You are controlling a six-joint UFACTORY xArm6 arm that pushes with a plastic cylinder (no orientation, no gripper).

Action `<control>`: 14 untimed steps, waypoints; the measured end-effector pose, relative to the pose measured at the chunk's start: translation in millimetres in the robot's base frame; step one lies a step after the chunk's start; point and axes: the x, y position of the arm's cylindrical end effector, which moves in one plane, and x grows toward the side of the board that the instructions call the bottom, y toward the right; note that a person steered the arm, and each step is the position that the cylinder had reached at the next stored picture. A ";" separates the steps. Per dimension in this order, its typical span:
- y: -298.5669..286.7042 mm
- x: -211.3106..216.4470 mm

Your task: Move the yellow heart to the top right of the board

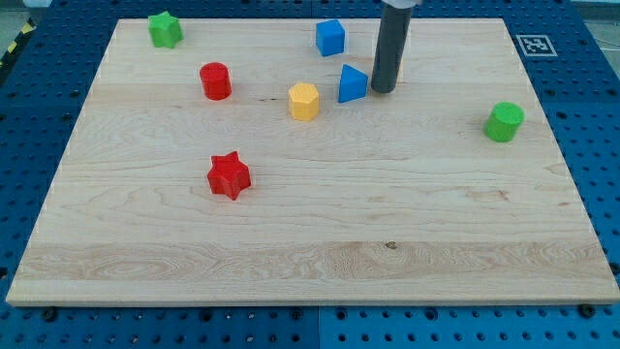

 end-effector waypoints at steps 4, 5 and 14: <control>40.3 -49.2; 80.7 -49.6; 145.3 5.8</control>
